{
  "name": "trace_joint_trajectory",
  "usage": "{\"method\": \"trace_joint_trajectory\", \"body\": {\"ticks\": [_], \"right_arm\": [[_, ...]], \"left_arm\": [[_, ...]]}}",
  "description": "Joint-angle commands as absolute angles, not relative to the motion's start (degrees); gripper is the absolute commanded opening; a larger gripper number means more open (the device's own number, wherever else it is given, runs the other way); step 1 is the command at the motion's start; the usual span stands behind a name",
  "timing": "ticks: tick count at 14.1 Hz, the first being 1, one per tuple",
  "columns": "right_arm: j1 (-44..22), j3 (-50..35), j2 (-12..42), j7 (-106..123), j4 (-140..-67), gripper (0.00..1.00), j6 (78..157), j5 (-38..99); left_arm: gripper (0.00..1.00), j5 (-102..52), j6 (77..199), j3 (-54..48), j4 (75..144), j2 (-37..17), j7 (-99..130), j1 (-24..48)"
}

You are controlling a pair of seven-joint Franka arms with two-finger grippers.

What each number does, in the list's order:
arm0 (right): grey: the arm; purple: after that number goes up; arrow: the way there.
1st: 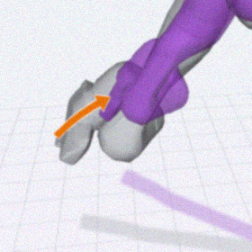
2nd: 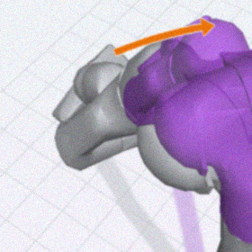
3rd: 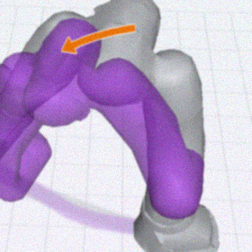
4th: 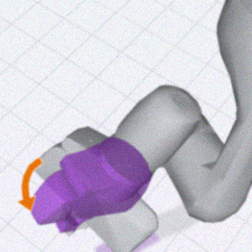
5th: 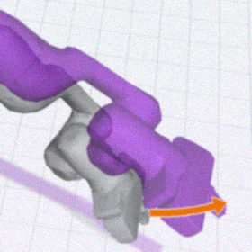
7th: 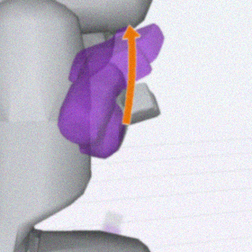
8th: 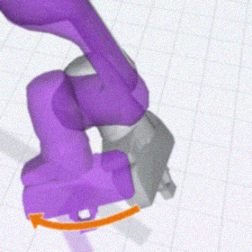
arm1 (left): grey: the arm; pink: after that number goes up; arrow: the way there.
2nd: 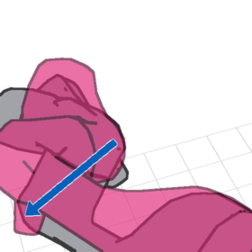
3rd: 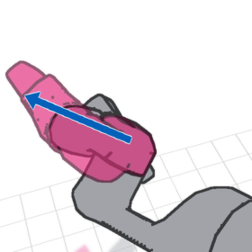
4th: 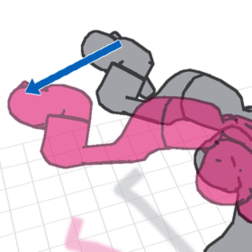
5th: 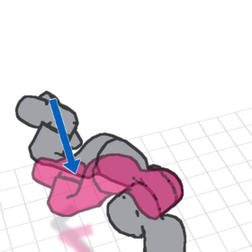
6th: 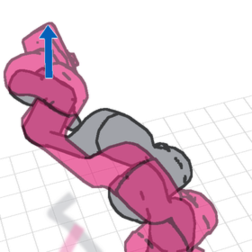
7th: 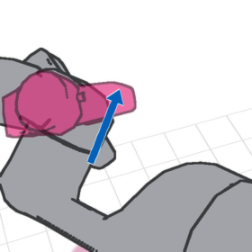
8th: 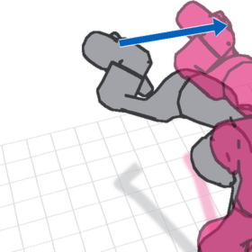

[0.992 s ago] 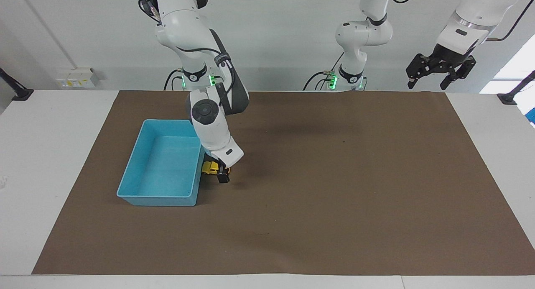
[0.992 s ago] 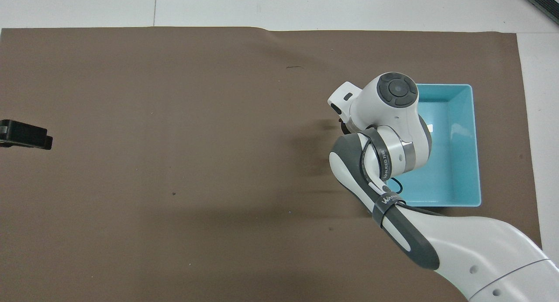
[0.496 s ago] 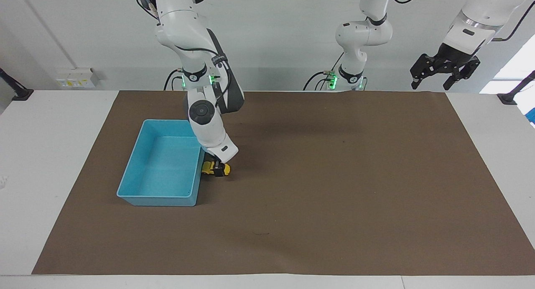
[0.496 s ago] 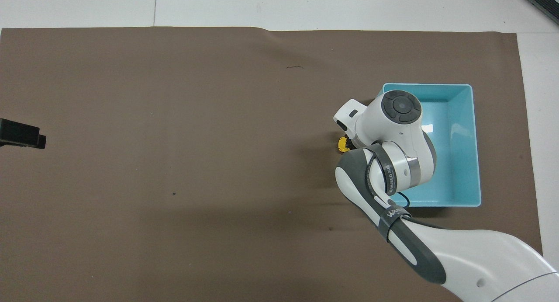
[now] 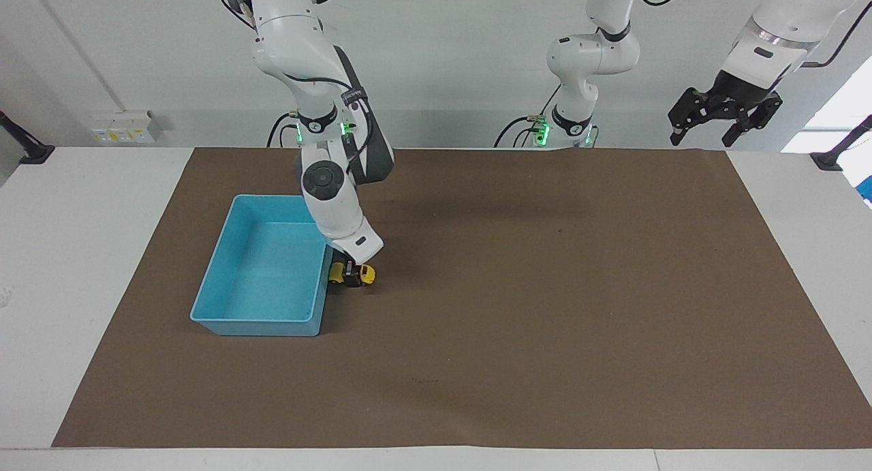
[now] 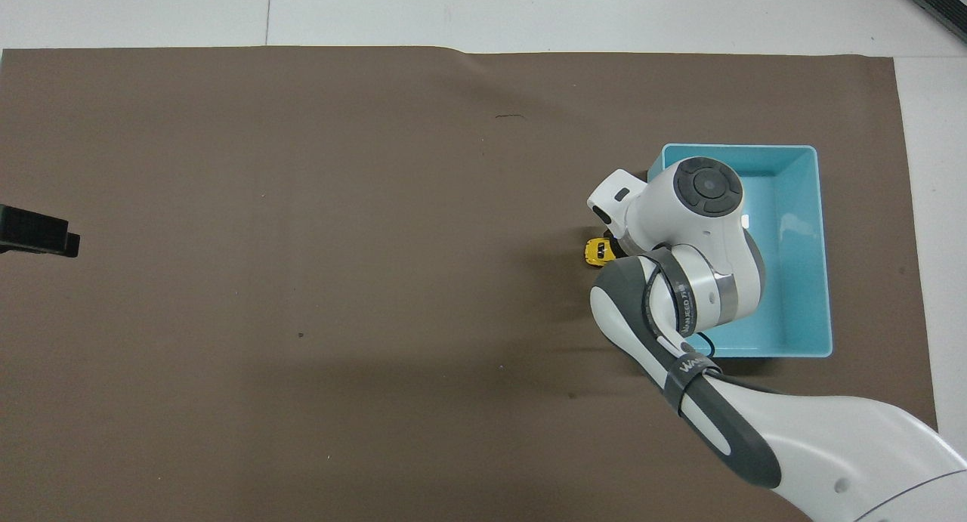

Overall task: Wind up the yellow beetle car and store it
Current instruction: 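Grasp the yellow car with the right gripper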

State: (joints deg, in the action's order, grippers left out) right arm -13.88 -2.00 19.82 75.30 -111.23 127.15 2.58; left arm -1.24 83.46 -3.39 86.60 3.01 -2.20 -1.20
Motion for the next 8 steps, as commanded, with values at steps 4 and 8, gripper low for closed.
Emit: {"method": "trace_joint_trajectory", "body": {"ticks": [4,8], "right_arm": [[-12.7,-2.4,19.3,77.9,-111.0,0.00,127.9,2.1],[-13.1,-2.5,20.4,76.8,-105.9,0.00,126.8,3.0]], "left_arm": [[1.00,-2.1,83.7,-3.8,87.4,3.7,-2.6,-2.2],[1.00,-2.1,83.6,-3.8,87.4,3.7,-2.6,-2.2]]}}
